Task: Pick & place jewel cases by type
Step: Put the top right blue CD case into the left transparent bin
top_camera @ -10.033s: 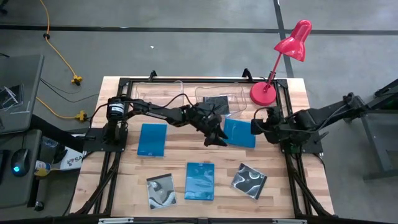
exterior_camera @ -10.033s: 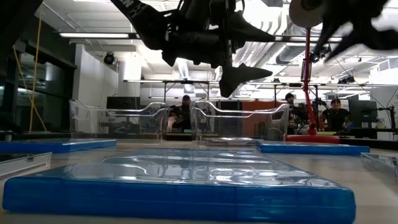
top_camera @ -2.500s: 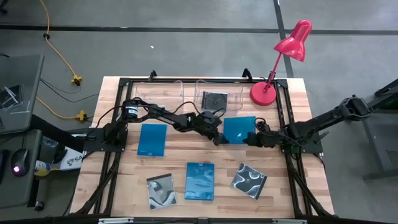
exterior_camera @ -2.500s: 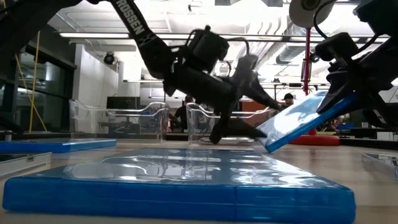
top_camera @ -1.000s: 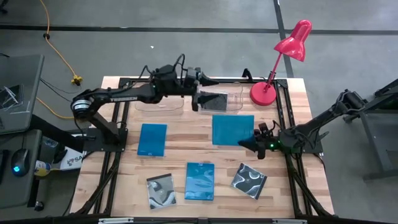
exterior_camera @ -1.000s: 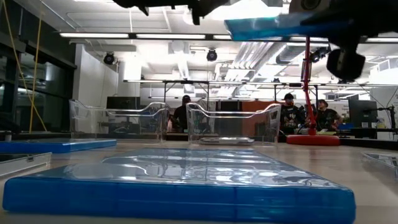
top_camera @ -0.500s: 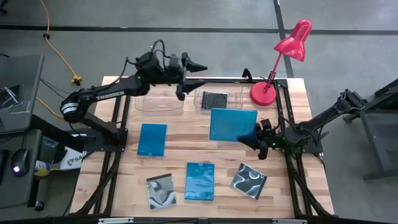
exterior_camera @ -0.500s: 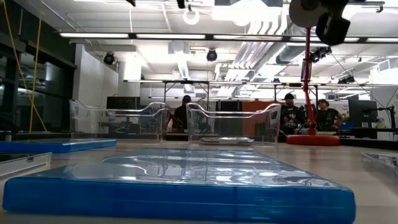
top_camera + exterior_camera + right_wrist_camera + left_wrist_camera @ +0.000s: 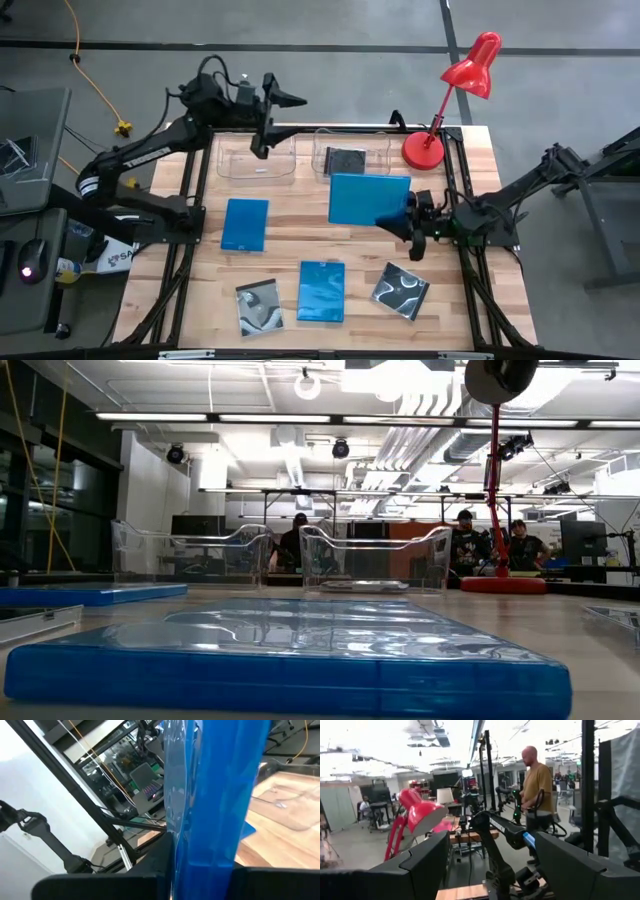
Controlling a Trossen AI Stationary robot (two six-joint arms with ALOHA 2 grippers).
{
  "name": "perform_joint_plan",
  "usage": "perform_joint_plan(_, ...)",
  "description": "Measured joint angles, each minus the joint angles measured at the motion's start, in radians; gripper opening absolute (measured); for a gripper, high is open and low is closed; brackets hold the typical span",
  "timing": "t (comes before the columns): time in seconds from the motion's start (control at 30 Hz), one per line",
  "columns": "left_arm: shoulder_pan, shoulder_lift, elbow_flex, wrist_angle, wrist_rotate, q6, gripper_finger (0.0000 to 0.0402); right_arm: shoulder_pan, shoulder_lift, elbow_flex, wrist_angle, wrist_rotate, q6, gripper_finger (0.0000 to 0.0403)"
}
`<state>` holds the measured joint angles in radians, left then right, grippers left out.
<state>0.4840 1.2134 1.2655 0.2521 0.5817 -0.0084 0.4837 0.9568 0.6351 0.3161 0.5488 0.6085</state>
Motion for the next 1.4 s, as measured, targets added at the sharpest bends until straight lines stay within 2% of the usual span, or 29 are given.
perform_joint_plan(0.27, 0.0, -0.106, 0.0, -0.109, -0.021, 0.074, 0.0291, -0.042, 0.149, 0.154, -0.006, -0.046, -0.06, 0.0028)
perform_joint_plan(0.63, 0.0, -0.275, 0.0, -0.418, -0.161, 0.192, 0.0291, -0.169, 0.344, 0.45, -0.21, -0.18, -0.067, 0.0029)
perform_joint_plan(0.87, 0.0, -0.39, 0.0, -0.632, -0.308, 0.267, 0.0291, -0.284, 0.459, 0.619, -0.336, -0.281, -0.055, 0.0029)
perform_joint_plan(1.17, 0.0, -0.542, 0.0, -0.82, -0.479, 0.319, 0.0291, -0.441, 0.566, 0.726, -0.416, -0.4, 0.018, 0.0027)
perform_joint_plan(1.4, 0.0, -0.656, -0.075, -0.861, -0.461, 0.296, 0.0291, -0.557, 0.65, 0.771, -0.418, -0.505, 0.048, 0.0027)
